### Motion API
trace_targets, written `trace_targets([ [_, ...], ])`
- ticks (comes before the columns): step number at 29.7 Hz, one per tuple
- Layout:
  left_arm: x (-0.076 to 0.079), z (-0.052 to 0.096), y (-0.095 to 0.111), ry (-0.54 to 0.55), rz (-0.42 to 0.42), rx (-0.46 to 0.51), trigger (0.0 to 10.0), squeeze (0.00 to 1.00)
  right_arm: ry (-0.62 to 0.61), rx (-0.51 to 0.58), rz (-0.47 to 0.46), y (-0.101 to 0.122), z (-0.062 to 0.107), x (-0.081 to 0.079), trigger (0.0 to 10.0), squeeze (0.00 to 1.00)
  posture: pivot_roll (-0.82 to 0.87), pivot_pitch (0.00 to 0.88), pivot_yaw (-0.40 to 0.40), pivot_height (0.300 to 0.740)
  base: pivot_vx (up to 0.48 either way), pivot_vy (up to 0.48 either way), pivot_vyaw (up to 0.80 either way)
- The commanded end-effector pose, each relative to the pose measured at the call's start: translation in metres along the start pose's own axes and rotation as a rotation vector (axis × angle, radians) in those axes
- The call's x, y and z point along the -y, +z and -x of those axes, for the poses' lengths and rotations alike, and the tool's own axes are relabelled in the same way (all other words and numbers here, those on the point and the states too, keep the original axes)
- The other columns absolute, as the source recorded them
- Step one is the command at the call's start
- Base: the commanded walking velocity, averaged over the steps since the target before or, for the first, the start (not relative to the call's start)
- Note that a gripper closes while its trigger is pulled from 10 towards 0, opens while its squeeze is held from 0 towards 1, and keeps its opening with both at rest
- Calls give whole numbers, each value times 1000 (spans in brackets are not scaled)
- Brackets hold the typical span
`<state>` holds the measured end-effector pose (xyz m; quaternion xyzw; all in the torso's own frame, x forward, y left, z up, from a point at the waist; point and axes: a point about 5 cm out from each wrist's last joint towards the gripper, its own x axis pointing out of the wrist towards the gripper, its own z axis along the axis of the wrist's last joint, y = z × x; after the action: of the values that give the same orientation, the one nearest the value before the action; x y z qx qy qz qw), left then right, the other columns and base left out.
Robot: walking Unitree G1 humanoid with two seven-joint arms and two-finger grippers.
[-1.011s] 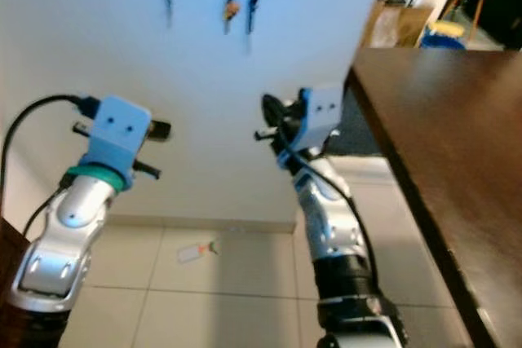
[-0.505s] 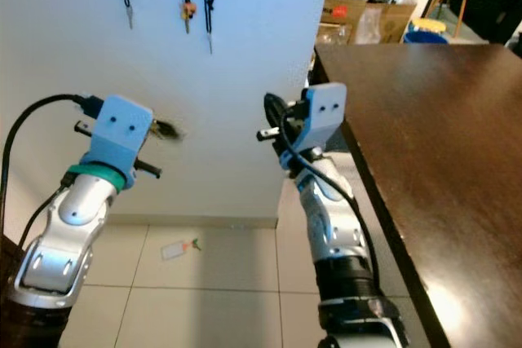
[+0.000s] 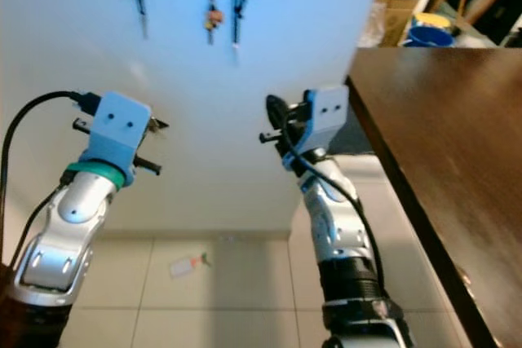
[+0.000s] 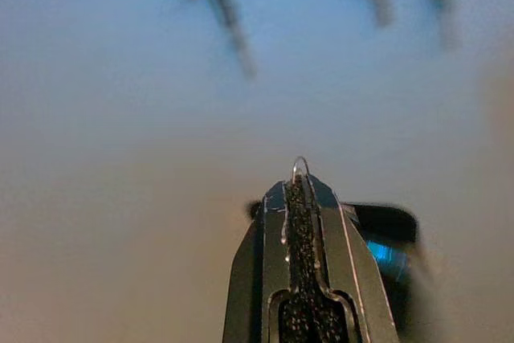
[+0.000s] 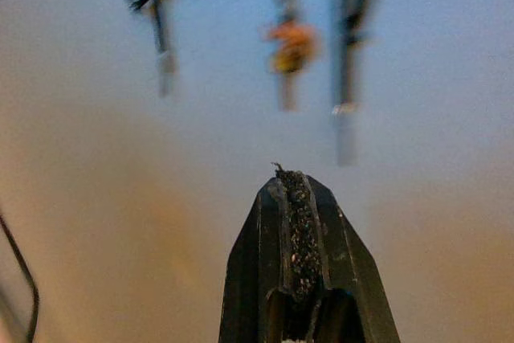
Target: Hang keys on a hook
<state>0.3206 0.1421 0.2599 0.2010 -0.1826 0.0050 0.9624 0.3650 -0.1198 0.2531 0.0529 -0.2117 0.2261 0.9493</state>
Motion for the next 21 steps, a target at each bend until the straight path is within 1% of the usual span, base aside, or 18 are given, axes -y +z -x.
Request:
trace_targets([
  [1, -1, 1, 8, 18, 16, 54, 10000, 0, 5, -20, 3, -5, 4, 1, 10000, 0, 120, 97, 60, 740, 394, 0, 0],
  [3, -1, 1, 8, 18, 16, 54, 10000, 0, 5, -20, 3, -5, 4, 1, 10000, 0, 120, 97, 60, 740, 394, 0, 0],
  [4, -3, 1, 14, 27, 24, 86, 10000, 0, 25, -11, -1, -8, 11, 1, 10000, 0, 117, 96, 63, 740, 382, 0, 0],
  [5, -3, 1, 14, 26, 24, 90, 10000, 0, 41, 1, -21, -8, 14, 0, 10000, 0, 117, 96, 63, 740, 382, 0, 0],
  [6, -3, 1, 14, 26, 24, 90, 10000, 0, 41, 1, -21, -8, 14, 0, 10000, 0, 117, 96, 63, 740, 382, 0, 0],
  [7, -3, 0, 15, 20, 26, 94, 10000, 0, 92, 15, -53, -8, 18, -4, 10000, 0, 116, 96, 63, 740, 382, 0, 0],
  [8, -3, 0, 15, 20, 26, 94, 10000, 0, 92, 15, -53, -8, 18, -4, 10000, 0, 116, 96, 63, 740, 382, 0, 0],
  [9, -1, 1, 17, 9, 36, 109, 10000, 0, 123, 26, -62, -7, 24, -7, 10000, 0, 115, 95, 63, 740, 368, 0, 0],
  [10, -1, 1, 17, 9, 36, 109, 10000, 0, 123, 26, -62, -7, 24, -7, 10000, 0, 115, 95, 63, 740, 368, 0, 0],
  [11, 0, 1, 20, -1, 47, 126, 10000, 0, 130, 31, -66, -7, 27, -6, 10000, 0, 112, 94, 61, 740, 326, 0, 0],
  [12, 2, 1, 24, -16, 61, 153, 10000, 0, 87, 37, -66, -8, 32, 0, 10000, 0, 110, 91, 61, 740, 289, 0, 0],
  [13, 5, 3, 32, -39, 78, 202, 10000, 0, 6, 33, -63, -13, 39, 12, 10000, 0, 108, 91, 61, 740, 0, 0, 0],
  [16, 6, 5, 36, -47, 87, 226, 10000, 0, -21, 23, -60, -17, 43, 14, 10000, 0, 107, 90, 61, 740, 0, 0, 0],
  [18, 6, 5, 38, -47, 85, 236, 10000, 0, -25, 20, -63, -19, 45, 14, 10000, 0, 108, 88, 61, 740, 0, 0, 0],
  [19, 6, 3, 42, -47, 84, 256, 10000, 0, -25, 16, -67, -22, 48, 13, 10000, 0, 109, 87, 61, 740, 0, 0, 0],
  [21, 6, 3, 43, -46, 84, 259, 10000, 0, -24, 15, -67, -23, 49, 12, 10000, 0, 109, 86, 62, 740, 0, 0, 0],
])
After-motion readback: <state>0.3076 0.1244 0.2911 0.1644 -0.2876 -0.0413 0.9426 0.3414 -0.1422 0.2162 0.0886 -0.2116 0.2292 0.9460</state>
